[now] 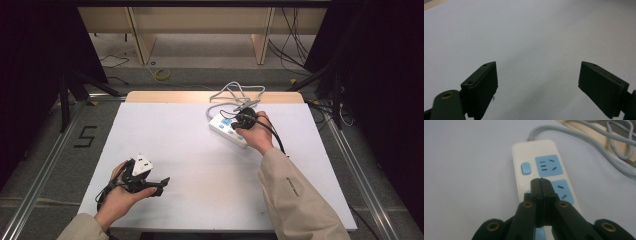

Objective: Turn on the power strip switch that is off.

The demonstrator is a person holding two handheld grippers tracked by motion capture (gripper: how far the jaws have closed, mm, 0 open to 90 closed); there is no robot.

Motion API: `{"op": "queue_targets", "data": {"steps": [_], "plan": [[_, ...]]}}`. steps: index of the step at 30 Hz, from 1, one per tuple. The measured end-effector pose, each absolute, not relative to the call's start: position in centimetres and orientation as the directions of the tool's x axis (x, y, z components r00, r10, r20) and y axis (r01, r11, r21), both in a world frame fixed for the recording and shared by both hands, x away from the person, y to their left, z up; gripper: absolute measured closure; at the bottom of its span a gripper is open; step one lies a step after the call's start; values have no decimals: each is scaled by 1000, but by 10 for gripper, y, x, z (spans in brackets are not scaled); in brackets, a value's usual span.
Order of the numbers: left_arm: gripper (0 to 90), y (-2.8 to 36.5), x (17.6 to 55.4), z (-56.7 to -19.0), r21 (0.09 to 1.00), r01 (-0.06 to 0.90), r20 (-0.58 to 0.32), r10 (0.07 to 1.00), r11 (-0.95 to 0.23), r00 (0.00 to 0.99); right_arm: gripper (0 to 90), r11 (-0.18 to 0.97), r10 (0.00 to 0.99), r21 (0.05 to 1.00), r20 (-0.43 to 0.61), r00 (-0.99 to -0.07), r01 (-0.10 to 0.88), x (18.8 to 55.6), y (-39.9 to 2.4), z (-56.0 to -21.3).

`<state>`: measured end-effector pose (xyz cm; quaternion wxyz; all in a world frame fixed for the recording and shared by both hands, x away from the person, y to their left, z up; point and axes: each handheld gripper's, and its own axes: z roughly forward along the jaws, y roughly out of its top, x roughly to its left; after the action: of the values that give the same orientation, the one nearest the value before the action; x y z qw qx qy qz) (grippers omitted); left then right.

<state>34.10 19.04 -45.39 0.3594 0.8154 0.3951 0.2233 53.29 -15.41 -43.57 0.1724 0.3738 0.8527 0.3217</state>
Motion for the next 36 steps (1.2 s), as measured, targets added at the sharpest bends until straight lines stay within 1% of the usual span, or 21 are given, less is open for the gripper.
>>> {"op": "queue_targets", "data": {"steps": [36], "plan": [[154, 190, 341, -454, 762, 484, 78, 803, -430, 591, 900, 523, 740, 670, -49, -671, 527, 552, -132, -442]]}}
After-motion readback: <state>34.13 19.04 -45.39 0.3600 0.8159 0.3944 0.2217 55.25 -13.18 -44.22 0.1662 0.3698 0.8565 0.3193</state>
